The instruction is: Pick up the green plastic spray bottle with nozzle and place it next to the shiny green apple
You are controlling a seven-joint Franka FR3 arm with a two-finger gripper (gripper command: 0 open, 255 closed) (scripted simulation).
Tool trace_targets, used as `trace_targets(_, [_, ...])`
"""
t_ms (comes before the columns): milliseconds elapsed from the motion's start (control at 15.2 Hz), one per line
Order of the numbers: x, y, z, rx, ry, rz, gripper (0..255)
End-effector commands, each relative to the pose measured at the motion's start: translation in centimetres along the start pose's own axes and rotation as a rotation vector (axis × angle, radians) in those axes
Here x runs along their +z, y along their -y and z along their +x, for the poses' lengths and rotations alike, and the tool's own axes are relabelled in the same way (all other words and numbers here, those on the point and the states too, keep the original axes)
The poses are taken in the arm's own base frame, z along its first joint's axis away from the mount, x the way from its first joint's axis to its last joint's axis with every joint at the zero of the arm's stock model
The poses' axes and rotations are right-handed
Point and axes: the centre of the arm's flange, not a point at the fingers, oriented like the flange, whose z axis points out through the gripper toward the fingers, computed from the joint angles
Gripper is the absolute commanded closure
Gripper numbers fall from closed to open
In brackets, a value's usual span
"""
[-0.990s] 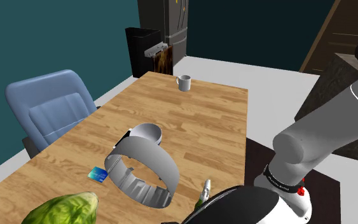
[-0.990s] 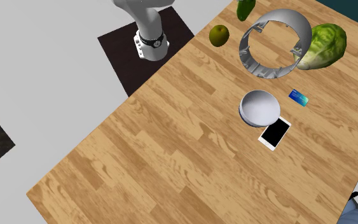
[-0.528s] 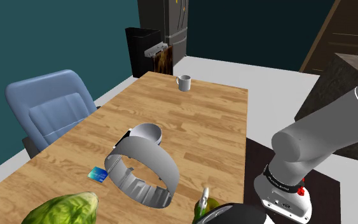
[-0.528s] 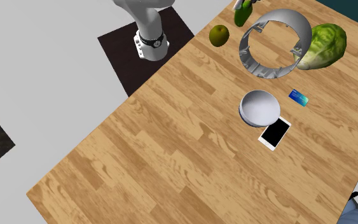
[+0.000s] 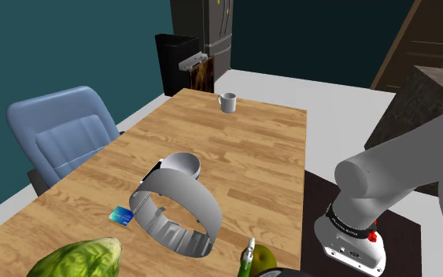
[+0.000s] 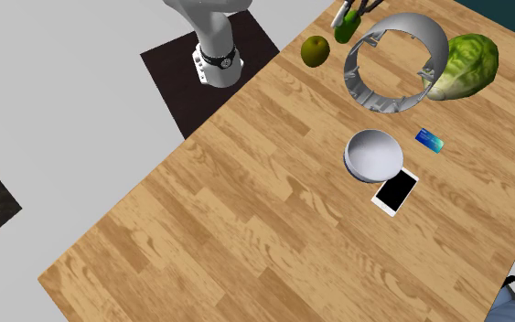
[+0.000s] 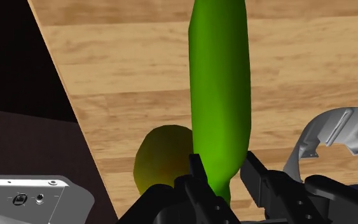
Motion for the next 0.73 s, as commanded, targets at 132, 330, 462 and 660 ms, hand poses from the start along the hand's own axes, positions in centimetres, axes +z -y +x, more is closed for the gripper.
trace_targets(132, [0.32, -0.15, -0.25, -0.002, 0.000, -0.001, 255])
trace_targets(330, [0.32, -0.15, -0.25, -0.002, 0.000, -0.001, 255])
trace_targets(462, [0.33, -0.11, -0.20, -0.002, 0.000, -0.001, 0])
trace_targets(660, [0.33, -0.11, -0.18, -0.002, 0.000, -0.001, 0])
